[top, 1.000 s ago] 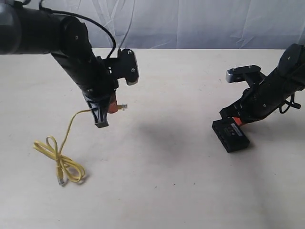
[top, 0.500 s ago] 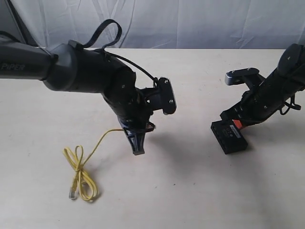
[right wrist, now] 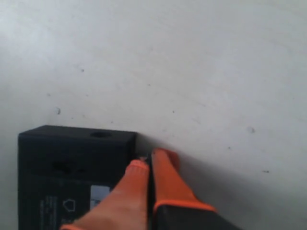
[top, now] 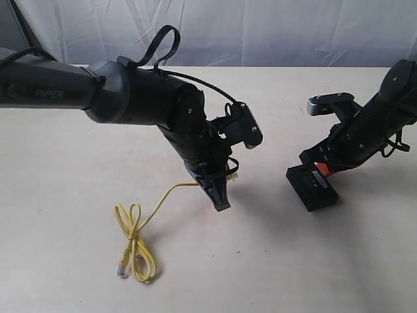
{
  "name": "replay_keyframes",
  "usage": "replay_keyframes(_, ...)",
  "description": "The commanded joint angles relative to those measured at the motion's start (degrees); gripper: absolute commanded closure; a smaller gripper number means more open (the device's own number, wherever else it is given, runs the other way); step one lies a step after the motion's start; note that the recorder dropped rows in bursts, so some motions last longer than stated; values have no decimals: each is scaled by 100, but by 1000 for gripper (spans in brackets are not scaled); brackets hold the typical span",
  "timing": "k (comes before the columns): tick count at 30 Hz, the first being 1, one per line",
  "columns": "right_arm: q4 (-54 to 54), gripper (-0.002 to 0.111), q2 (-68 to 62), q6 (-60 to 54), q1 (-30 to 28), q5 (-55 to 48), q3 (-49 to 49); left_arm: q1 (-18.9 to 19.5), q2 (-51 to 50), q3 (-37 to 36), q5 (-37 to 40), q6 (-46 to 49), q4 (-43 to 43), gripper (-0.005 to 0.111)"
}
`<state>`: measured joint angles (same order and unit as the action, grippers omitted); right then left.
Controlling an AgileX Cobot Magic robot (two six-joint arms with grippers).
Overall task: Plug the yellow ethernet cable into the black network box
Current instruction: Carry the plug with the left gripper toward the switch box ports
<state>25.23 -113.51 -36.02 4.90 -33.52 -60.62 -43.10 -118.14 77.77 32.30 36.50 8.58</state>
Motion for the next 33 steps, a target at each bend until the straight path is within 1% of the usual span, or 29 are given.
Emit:
replay_keyframes(1, 79, 109, 1, -42, -24, -63, -8, -108, -205, 255, 48, -40, 124, 107)
replay_keyframes(9, 189, 109, 1, -42, -24, -186, -8, -505, -548, 624, 84, -56, 326, 107)
replay_keyframes(12, 228, 109, 1, -42, -24, -183, -8, -556, -676, 791, 136, -56, 652, 107)
replay_keyframes(14, 227, 109, 1, -42, -24, -214, -8, -607, -737, 902, 173, -56, 702, 107)
replay_keyframes(24, 520, 109, 1, -223, -24, -336, -8, -628, -752, 1088, 38, -197, 1063, 107)
replay_keyframes(27, 780, 109, 1, -435, -24, -351, -8, -628, -752, 1088, 23, -197, 1094, 107)
replay_keyframes(30, 797, 109, 1, -446, -24, -351, -8, -628, -752, 1088, -82, -210, 1094, 107)
replay_keyframes(33, 804, 109, 1, -446, -24, -351, -8, -628, -775, 1088, -239, -413, 1094, 107)
